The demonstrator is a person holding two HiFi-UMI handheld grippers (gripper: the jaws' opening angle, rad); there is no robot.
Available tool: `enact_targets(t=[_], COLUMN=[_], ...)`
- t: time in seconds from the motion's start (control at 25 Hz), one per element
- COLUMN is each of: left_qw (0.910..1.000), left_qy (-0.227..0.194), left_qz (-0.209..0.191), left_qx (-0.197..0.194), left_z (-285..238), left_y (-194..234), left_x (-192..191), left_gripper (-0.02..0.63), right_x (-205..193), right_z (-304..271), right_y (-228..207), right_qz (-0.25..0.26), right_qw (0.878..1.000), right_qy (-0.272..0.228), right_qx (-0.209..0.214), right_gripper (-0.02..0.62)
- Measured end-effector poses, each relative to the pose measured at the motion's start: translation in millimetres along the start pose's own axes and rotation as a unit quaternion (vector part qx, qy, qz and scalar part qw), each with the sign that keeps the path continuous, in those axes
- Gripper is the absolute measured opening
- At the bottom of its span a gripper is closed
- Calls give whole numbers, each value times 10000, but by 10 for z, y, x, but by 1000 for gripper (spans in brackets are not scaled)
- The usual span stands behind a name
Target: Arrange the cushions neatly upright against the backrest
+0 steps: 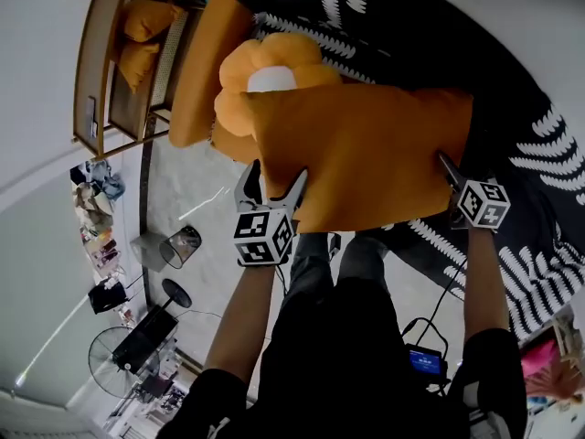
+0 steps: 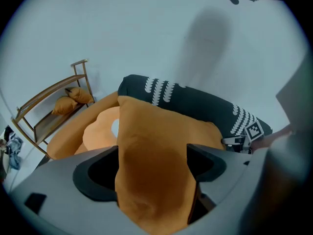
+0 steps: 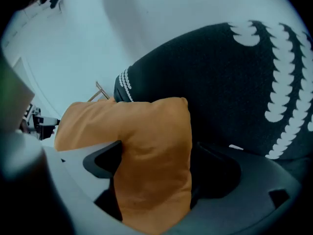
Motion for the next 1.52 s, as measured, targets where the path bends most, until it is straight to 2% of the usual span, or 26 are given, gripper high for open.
enact_targets(t=[0.2, 0.28, 0.4, 0.64, 0.76, 0.8, 0.84, 1.0, 1.12, 1.32, 1.52], left_qw=[9993, 9985, 9982, 9988, 9981, 9976, 9972, 9966, 9957, 9934, 9851], left_qy=[301, 325, 336, 342, 421, 445, 461, 450, 442, 264, -81], left_qz=[212, 422, 476, 346, 418, 461, 495, 437, 441, 308, -223], left_qx=[117, 147, 125, -3, -170, -243, -309, -526, -681, -1073, -1703], left_z=[-116, -174, -224, -225, -275, -283, -274, -167, -31, 206, 472], left_y=[32, 62, 71, 56, 49, 43, 30, -26, 0, -12, 1], left_x=[-101, -117, -131, -182, -169, -161, -153, -192, -265, -221, 23], left_gripper=[474, 491, 497, 497, 495, 492, 469, 308, 232, 209, 209], right_x=[-66, -69, -81, -136, -119, -93, -65, -45, -97, -137, -230], right_z=[-202, -293, -396, -411, -387, -372, -346, -89, 205, 733, 1333], right_y=[-130, -175, -207, -145, -134, -117, -86, 134, 377, 708, 1059], right_qz=[-506, -700, -818, -772, -853, -841, -799, -578, -490, -475, -788], right_qw=[9973, 9940, 9893, 9897, 9887, 9885, 9886, 9931, 9955, 9960, 9910], right_qy=[110, 191, 274, 172, 180, 197, 208, 20, -236, -603, -1079], right_qx=[526, 821, 1180, 1195, 1216, 1243, 1260, 1023, 778, 461, 52], right_gripper=[509, 518, 520, 520, 517, 504, 464, 345, 286, 268, 272])
Point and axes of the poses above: the fingertips, and each gripper's own axes: z backward along the fingers, y to its left, x out of its top, the point moved 8 cm from there along z, backward along the fingers, and after that the axes turned 3 degrees about z, right-handed, at the moved point
